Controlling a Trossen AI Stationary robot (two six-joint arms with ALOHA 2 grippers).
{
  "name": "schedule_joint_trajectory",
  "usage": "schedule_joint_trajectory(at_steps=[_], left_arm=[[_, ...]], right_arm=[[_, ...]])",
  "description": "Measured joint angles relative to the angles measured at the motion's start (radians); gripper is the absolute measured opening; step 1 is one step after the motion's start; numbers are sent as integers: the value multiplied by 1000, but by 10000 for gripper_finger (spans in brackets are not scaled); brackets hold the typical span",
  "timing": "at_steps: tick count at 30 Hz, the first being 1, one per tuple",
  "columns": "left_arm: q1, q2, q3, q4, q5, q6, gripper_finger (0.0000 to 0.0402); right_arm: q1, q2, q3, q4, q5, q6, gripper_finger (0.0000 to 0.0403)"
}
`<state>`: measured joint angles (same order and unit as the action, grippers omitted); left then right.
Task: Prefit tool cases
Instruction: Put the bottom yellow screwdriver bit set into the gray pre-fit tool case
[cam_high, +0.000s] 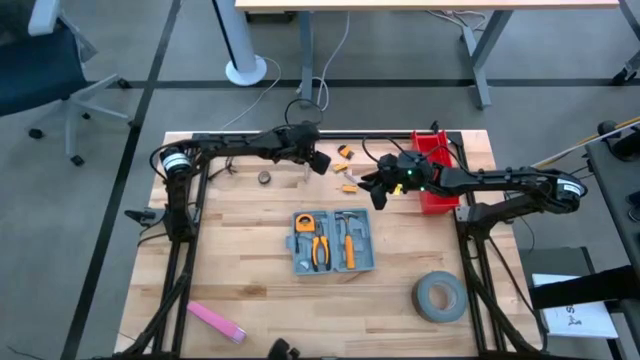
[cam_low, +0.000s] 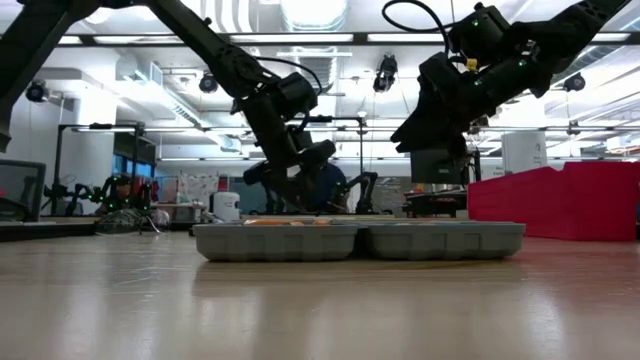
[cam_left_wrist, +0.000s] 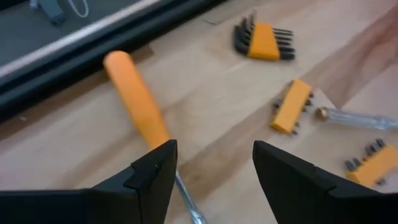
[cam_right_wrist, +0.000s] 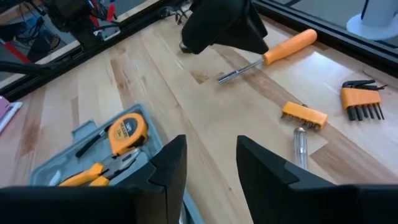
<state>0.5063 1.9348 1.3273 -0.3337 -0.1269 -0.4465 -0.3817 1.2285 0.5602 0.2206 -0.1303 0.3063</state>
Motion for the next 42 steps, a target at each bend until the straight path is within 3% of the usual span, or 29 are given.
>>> schedule_joint_trajectory(at_steps=[15,23,29,42], left_arm=[[16,41,0,1,68,36,186],[17,49,0,-3,54,29,185],[0,49,5,-2,286,0,192],[-89,49,58,-3,332,95,182]], right_arm=[[0,0,0,-1,1,-11,110],[0,0,0,-1,0,-11,103],[0,0,0,-1,0,-11,113],[0,0,0,2,0,-10,117]])
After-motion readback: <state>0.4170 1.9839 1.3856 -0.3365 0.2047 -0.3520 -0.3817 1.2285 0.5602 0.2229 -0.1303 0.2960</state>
